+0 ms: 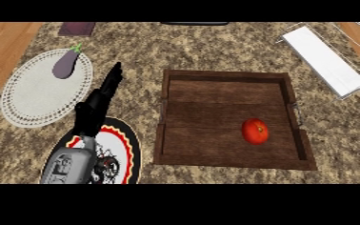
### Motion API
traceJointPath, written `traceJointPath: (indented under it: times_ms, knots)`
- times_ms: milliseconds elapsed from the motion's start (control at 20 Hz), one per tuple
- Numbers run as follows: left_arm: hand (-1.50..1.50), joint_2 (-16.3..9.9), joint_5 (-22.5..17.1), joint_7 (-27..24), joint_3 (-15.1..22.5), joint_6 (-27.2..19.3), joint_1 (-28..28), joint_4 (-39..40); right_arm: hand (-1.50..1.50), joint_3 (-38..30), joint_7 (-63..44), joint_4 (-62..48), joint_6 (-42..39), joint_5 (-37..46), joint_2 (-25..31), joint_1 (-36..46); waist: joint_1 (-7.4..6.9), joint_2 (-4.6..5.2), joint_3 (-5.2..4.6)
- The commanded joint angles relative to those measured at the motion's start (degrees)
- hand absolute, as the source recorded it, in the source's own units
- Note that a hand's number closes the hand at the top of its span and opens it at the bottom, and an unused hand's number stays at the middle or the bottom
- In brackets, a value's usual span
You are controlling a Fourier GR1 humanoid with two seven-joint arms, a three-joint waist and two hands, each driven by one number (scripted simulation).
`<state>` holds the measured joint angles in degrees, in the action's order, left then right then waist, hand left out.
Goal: Pick the squash from the tray and place it in the tiered shelf
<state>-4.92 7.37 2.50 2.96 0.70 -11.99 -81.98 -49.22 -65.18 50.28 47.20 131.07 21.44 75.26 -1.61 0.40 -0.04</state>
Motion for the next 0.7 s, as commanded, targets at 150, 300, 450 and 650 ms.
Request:
traceJointPath:
  times_ms: [150, 300, 450, 650]
  knots:
    - [0.0, 0.5, 0.8, -2.1, 0.0, -1.3, 2.6, 0.7, -1.5, 0.0, -10.6, 16.1, -3.8, 6.4, -4.9, 3.7, 1.2, -0.85, -0.1]
    - [0.0, -0.4, -0.5, 0.0, -0.5, 0.1, 2.7, -2.0, -1.5, -2.6, -12.6, 23.6, -8.1, 6.5, -10.8, 2.6, 1.25, -1.21, -0.04]
    - [0.0, -0.6, 0.8, -2.7, -1.1, -1.4, 4.2, 0.1, -1.5, -2.9, -10.5, 33.2, -15.8, 8.0, -18.2, 2.7, 2.82, -1.89, -0.12]
    - [0.0, -0.8, -0.1, -0.9, -1.6, -0.7, 2.7, 0.6, -1.5, -1.5, -7.7, 42.6, -22.5, 7.0, -21.2, 1.7, 3.21, -2.3, -0.12]
